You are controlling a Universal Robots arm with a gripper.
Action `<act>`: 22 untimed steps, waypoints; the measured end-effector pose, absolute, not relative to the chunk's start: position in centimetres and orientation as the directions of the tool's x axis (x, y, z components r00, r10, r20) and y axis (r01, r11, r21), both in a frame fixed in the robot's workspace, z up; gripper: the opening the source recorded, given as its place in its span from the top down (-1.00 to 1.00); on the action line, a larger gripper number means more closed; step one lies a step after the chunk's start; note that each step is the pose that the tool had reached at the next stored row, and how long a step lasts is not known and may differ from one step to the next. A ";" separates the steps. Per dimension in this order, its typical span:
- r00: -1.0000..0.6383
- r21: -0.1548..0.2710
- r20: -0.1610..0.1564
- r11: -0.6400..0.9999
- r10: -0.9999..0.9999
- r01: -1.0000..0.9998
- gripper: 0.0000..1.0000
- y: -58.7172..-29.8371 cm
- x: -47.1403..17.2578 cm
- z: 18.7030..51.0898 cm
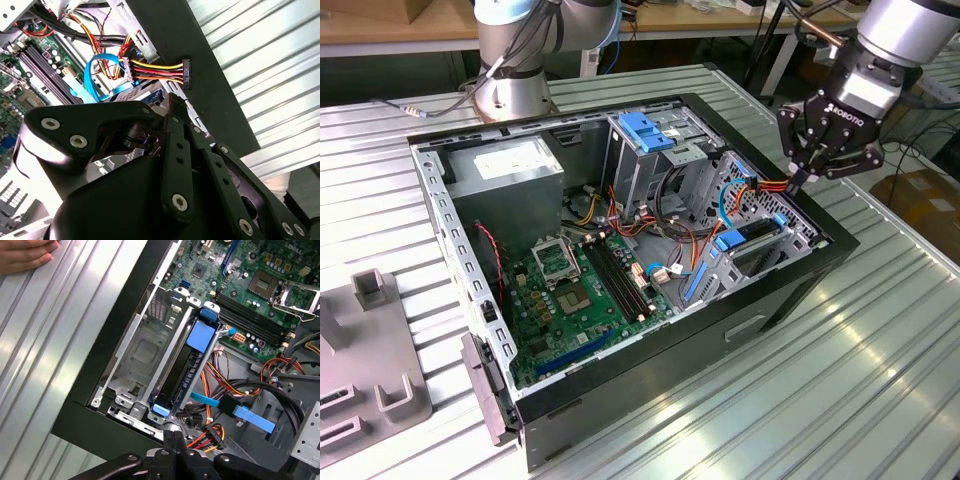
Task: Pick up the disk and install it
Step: 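Insert the first disk wire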
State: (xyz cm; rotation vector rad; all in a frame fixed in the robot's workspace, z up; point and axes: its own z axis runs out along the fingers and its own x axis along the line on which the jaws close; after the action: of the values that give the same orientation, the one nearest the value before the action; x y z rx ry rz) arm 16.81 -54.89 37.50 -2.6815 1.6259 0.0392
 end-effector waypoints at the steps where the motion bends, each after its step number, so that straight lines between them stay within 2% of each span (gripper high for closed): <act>1: 0.475 0.008 -0.024 -0.475 -0.880 -0.880 0.80 -54.9 16.8 37.5; 6: 0.525 0.005 -0.022 -0.525 -0.851 -0.851 0.80 -54.8 17.1 37.5; 18: 0.600 -0.047 0.014 -0.600 -0.800 -0.799 0.80 -54.6 17.2 37.5; 22: 0.650 -0.052 0.017 -0.650 -0.760 -0.758 0.80 -54.6 17.2 37.5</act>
State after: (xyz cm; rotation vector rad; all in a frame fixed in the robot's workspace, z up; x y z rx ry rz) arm 17.19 -54.55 37.50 -2.8174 1.2961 -0.0578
